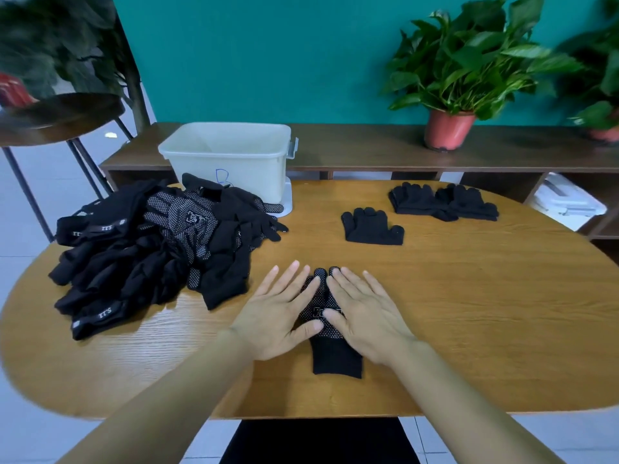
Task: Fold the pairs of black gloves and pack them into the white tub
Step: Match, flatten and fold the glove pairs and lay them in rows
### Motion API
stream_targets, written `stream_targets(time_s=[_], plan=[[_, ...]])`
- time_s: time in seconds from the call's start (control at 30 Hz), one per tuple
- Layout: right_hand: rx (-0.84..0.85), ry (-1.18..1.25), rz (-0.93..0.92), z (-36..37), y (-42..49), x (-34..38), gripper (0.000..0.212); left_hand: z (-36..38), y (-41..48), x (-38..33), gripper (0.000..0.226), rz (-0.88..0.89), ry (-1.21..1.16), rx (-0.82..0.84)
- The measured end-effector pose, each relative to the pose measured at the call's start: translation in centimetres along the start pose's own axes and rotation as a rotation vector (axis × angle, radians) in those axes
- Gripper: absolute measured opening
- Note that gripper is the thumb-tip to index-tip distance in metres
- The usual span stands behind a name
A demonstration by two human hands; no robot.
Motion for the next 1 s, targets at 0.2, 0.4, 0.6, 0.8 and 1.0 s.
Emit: stream_targets(time_s=[0.2,0.4,0.6,0.8,1.0], plan=[[-0.41,-0.194,-0.197,-1.9,3.8,2.2,0.02,-1.4,-1.4,3.8,0.079,-0.058,-0.04,-0.156],[-0.39,-0.191,-0.232,-1.9,7.6,3.9,0.027,-2.4,-3.5,9.2,0.063,-0.145,-0.008,-0.234],[-0.238,-0.158,-0.326,-0.1,12.2,5.7,0.022,-1.8,-3.8,13.8,0.057,-0.2,-0.019,-0.261],[-0.127,-0.109,-0.395,2.6,15.4,6.4,0.032,-0.4,-4.0,16.0,0.045,-0.208,-0.081,-0.364],[-0.174,-0.085,-0.363,3.1,16.8,6.4,0.011,-0.2,-3.3,15.9,0.026,-0.26,-0.134,-0.434]])
Point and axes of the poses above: each hand's wrist, its own y-axis towards the middle knuckle, its own z-axis out of the palm, x = y × z, the point moved 3 cm from there along y, towards the middle knuckle, and after that the axes turned 13 degrees about -z, right-handed, at the moved point
